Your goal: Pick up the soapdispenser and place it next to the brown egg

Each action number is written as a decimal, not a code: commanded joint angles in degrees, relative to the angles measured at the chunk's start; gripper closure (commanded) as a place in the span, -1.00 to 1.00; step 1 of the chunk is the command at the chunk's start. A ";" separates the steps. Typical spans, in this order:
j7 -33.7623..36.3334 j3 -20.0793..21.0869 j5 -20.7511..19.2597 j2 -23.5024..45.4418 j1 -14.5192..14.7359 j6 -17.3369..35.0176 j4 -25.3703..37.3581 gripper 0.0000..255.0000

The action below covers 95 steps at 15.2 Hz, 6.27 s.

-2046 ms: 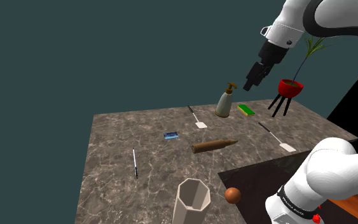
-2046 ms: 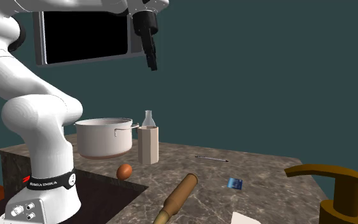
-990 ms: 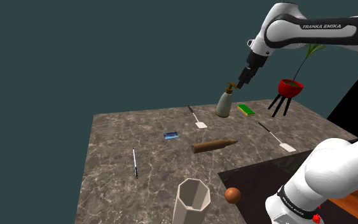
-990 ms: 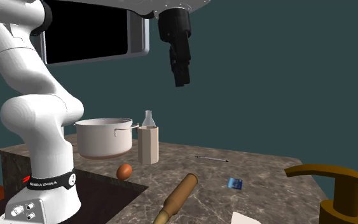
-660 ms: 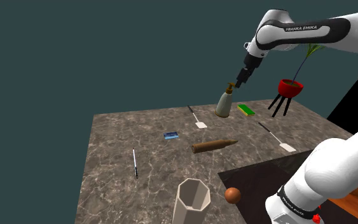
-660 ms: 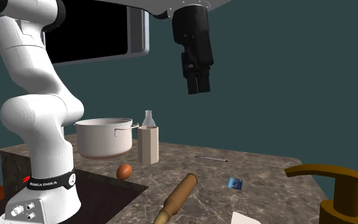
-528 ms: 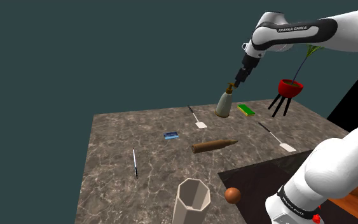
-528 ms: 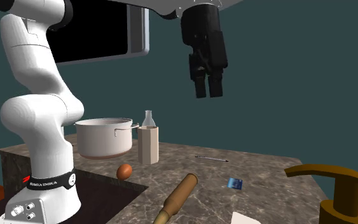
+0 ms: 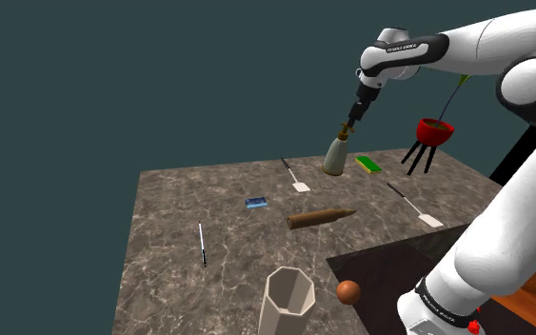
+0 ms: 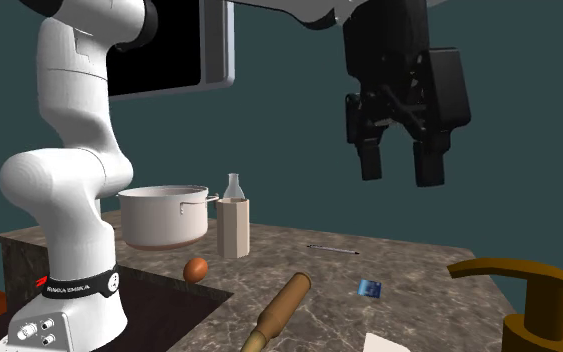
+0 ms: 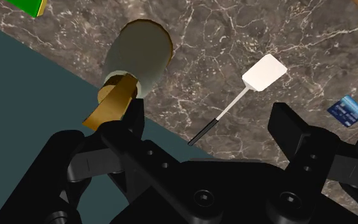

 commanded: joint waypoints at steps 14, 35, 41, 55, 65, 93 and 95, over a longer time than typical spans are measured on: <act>-11.64 -0.42 10.03 23.71 -7.33 1.03 20.12 -1.00; -11.79 -0.28 10.30 24.27 -7.41 1.94 19.72 1.00; -11.27 -0.60 9.70 23.43 -7.54 -2.24 23.17 1.00; -10.43 -0.97 9.33 23.49 -8.73 -13.03 34.16 1.00; -4.70 -1.20 2.07 7.95 -1.64 -11.91 19.05 1.00; 27.86 22.31 -7.38 -42.18 6.85 -27.19 -15.30 1.00; 29.99 24.38 -6.25 -44.23 7.34 -29.14 -15.54 1.00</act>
